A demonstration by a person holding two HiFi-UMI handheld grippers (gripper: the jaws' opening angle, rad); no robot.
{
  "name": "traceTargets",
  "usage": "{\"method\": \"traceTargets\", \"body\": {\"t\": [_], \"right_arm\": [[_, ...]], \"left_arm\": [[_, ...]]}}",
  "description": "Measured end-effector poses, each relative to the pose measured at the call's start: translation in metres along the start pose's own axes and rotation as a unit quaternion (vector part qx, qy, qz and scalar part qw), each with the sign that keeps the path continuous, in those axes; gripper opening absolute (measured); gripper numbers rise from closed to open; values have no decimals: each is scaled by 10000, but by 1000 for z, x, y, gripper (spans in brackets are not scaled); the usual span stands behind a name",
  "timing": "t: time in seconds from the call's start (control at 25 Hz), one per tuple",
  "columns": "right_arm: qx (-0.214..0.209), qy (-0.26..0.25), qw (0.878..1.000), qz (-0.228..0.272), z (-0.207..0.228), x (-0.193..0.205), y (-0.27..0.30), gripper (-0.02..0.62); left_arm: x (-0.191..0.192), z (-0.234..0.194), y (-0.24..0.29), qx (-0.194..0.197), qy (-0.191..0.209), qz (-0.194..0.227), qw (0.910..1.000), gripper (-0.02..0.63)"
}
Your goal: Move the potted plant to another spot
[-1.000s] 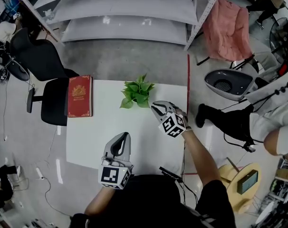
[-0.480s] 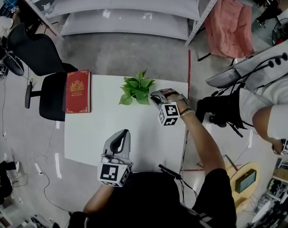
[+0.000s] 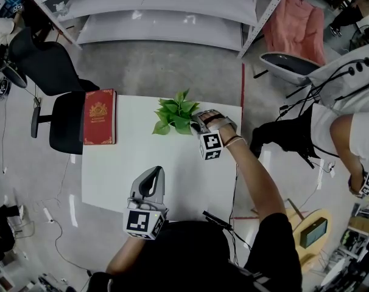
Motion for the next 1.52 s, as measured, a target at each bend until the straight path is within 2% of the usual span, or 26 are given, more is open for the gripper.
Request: {"method": "traceTargets", "body": {"t": [0.52,0.72,1.04,1.28,1.52], "right_arm": [[50,-446,9989,-144,-1,-5,16,89],[-18,-369,9993,-111,-3,-9,17,89],[-104,-252,9996,-65,-6,-19,13,32],[-187,1,9996,-219,-5,-20,16,34],[-209,-59,9992,-334,-2,-23,21,34]], "left_arm": [[3,-6,-5,-99,-53,-58,9999,17],[8,-8,-9,-167,-124,-47,9998,17],[9,-9,-15,-183,-173,-25,9997,17],[9,-10,-21,-216,-188,-21,9996,17],[12,-11,-26,-274,-196,-25,9994,17]]}}
Point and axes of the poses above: the fingertips, and each gripper's own axes: y forward along the fingers, z to its right, x out of its underside, the point moved 7 cm from there along -y, backward along the fingers, and after that the axes turned 1 degree about y, right-handed, at the moved point
